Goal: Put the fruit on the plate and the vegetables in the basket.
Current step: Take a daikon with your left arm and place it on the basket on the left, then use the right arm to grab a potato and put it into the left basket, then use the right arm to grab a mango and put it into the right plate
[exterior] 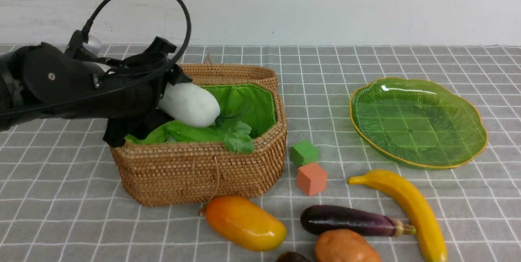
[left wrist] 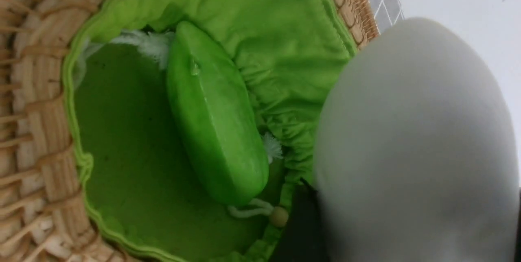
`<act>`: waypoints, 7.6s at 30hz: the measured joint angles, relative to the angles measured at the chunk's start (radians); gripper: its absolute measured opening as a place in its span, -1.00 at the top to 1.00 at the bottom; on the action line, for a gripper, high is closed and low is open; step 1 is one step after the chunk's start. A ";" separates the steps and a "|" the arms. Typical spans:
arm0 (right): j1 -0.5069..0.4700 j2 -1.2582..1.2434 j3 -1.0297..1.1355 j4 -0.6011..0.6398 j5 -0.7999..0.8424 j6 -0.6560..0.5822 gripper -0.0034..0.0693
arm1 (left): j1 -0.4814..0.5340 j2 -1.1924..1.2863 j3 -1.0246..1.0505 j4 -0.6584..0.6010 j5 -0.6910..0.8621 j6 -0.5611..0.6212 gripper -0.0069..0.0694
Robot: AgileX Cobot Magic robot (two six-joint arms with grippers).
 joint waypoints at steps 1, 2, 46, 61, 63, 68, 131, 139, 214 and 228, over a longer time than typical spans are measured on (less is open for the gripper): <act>0.000 0.000 0.000 0.000 0.000 0.000 0.25 | 0.000 -0.001 0.000 0.000 0.000 0.000 -0.62; 0.000 0.000 0.000 0.000 0.000 0.000 0.25 | 0.000 -0.008 0.000 0.001 0.022 0.043 -0.63; 0.000 0.000 0.000 0.000 0.000 0.000 0.25 | 0.000 -1.123 0.135 0.281 0.955 0.575 0.85; 0.000 0.000 0.000 0.000 0.000 0.000 0.25 | 0.000 -1.186 0.168 0.314 0.941 0.579 0.85; 0.000 0.000 0.000 0.000 0.000 0.000 0.25 | 0.002 -1.191 0.214 0.355 0.835 0.609 0.85; 0.000 0.000 0.000 0.000 0.000 0.000 0.25 | 0.090 -1.243 0.416 0.418 0.529 0.671 0.85; 0.024 0.623 -0.672 0.359 0.182 -0.384 0.25 | 0.252 -1.508 1.055 0.440 0.187 0.684 0.77; 0.180 0.962 -0.748 0.431 0.373 -0.487 -0.02 | 0.252 -1.508 1.055 0.440 0.187 0.684 0.77; 0.691 1.979 -1.759 0.138 0.760 -0.126 -0.80 | 0.252 -1.508 1.055 0.440 0.188 0.684 0.63; 0.844 2.073 -1.576 -0.241 0.399 0.042 -0.67 | 0.252 -1.508 1.055 0.440 0.188 0.684 0.60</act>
